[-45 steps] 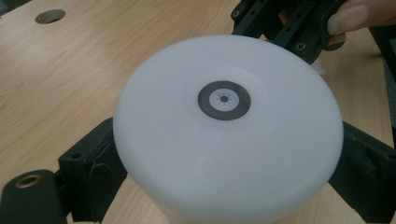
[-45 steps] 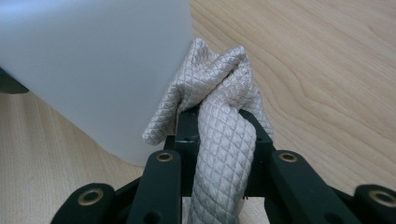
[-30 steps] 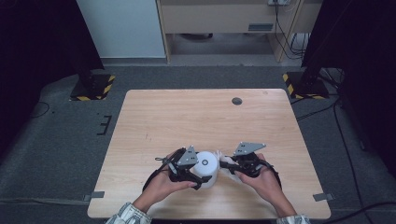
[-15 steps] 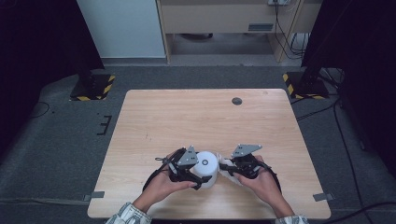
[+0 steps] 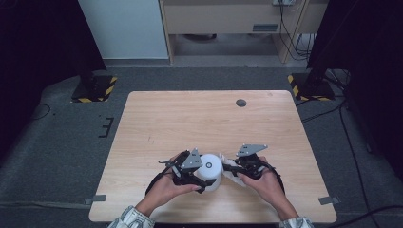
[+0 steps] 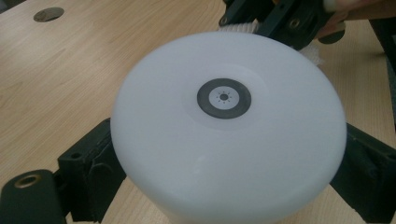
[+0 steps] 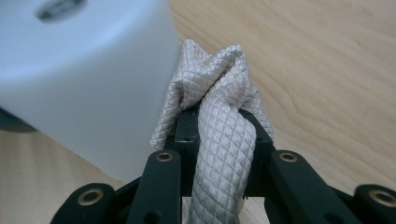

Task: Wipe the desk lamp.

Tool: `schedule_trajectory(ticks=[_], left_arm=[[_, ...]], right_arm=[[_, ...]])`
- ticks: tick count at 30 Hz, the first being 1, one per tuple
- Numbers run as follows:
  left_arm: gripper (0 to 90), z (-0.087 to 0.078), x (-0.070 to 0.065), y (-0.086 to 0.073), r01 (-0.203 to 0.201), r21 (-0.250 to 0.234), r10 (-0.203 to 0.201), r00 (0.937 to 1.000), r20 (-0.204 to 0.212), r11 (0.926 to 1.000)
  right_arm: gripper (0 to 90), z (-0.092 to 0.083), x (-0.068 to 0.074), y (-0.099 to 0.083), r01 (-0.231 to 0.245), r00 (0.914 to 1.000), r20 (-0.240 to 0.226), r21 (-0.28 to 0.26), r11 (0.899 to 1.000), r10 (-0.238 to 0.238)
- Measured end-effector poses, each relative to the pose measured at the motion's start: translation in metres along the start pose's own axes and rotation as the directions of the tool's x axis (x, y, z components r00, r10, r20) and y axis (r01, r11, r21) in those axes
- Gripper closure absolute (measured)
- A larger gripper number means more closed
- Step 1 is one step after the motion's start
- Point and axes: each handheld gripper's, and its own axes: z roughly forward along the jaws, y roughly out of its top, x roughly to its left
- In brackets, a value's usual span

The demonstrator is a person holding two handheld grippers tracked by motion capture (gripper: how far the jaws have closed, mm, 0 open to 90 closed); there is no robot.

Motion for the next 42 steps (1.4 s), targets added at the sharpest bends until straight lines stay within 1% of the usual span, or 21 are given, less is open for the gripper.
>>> schedule_trajectory(ticks=[2,4,8,10,13,15,16,19,20,21,23,24,26,27,30,33,35,37,38,40,42], left_arm=[[7.6,0.0,0.001,0.0,-0.006,0.002,0.006,1.0,0.001,1.0],[7.6,0.0,0.001,0.0,-0.006,0.002,0.006,1.0,0.002,1.0],[7.4,0.001,0.0,0.0,-0.01,-0.001,0.01,0.9999,-0.004,0.9999],[7.3,0.002,0.001,0.001,-0.015,-0.002,0.015,0.9999,-0.006,0.9999],[7.3,0.004,0.003,0.002,-0.019,0.0,0.019,0.9998,-0.005,0.9998],[7.3,0.005,0.004,0.003,-0.014,0.0,0.014,0.9999,-0.002,0.9999],[7.3,0.006,0.005,0.004,-0.023,0.004,0.023,0.9997,-0.002,0.9997],[7.2,0.009,0.008,0.005,-0.026,-0.004,0.026,0.9997,0.004,0.9997],[7.3,0.009,0.009,0.005,-0.029,-0.001,0.029,0.9996,0.005,0.9996],[7.3,0.009,0.01,0.005,-0.03,-0.002,0.03,0.9995,0.007,0.9996],[7.3,0.009,0.01,0.005,-0.029,-0.003,0.029,0.9996,0.007,0.9996],[7.3,0.009,0.01,0.005,-0.028,-0.003,0.028,0.9996,0.006,0.9996],[7.3,0.009,0.01,0.005,-0.028,-0.003,0.028,0.9996,0.006,0.9996],[7.3,0.009,0.01,0.005,-0.027,-0.003,0.027,0.9996,0.005,0.9996],[7.3,0.01,0.009,0.005,-0.025,-0.004,0.025,0.9997,0.002,0.9997],[7.2,0.01,0.009,0.005,-0.024,-0.003,0.024,0.9997,0.0,0.9997],[7.1,0.011,0.009,0.005,-0.025,-0.002,0.025,0.9997,-0.004,0.9997],[7.1,0.011,0.009,0.005,-0.025,-0.002,0.025,0.9997,-0.004,0.9997],[7.1,0.011,0.009,0.005,-0.025,-0.002,0.025,0.9997,-0.002,0.9997],[7.1,0.011,0.009,0.005,-0.024,-0.003,0.024,0.9997,0.0,0.9997],[7.1,0.011,0.009,0.005,-0.023,-0.002,0.023,0.9997,0.001,0.9997]], right_arm=[[73.3,0.006,0.001,-0.003,0.004,0.9999,0.013,0.038,0.999,-0.005],[73.4,0.009,0.001,-0.005,0.012,0.9997,0.02,0.059,0.998,-0.013],[73.4,0.006,0.003,-0.008,0.019,0.9995,0.023,0.067,0.998,-0.02],[73.3,0.003,0.004,-0.01,0.009,0.9994,0.032,0.058,0.998,-0.01],[73.4,-0.003,0.005,-0.008,0.004,0.9994,0.033,0.037,0.999,-0.005],[73.4,-0.008,0.004,-0.005,-0.006,0.9995,0.031,0.003,1.0,0.006],[73.4,-0.011,0.003,-0.003,-0.005,0.9995,0.031,-0.013,1.0,0.005],[73.3,-0.018,0.004,0.004,0.001,0.9986,0.052,-0.058,0.998,0.002],[73.4,-0.019,0.004,0.005,-0.003,0.9984,0.056,-0.071,0.997,0.007],[73.4,-0.02,0.003,0.006,-0.006,0.9982,0.058,-0.072,0.997,0.01],[73.3,-0.016,0.0,0.005,-0.012,0.9983,0.056,-0.057,0.998,0.016],[73.3,-0.011,-0.002,0.003,-0.019,0.998,0.059,-0.034,0.999,0.021],[73.3,-0.003,-0.004,0.001,-0.019,0.998,0.06,-0.004,1.0,0.019],[73.3,0.004,-0.005,-0.002,-0.023,0.9975,0.068,0.03,0.999,0.02],[73.3,0.006,-0.005,-0.003,-0.028,0.9975,0.065,0.045,0.999,0.025],[73.4,0.003,-0.003,-0.007,-0.026,0.998,0.059,0.052,0.998,0.023],[73.4,0.0,0.0,-0.011,-0.014,0.9984,0.056,0.059,0.998,0.011],[73.4,-0.003,0.005,-0.015,0.01,0.9987,0.05,0.066,0.998,-0.013],[73.4,-0.008,0.01,-0.016,0.024,0.9989,0.038,0.063,0.998,-0.027],[73.4,-0.01,0.011,-0.016,0.027,0.9989,0.036,0.061,0.998,-0.029],[73.4,-0.017,0.015,-0.015,0.029,0.9989,0.034,0.044,0.999,-0.031]])
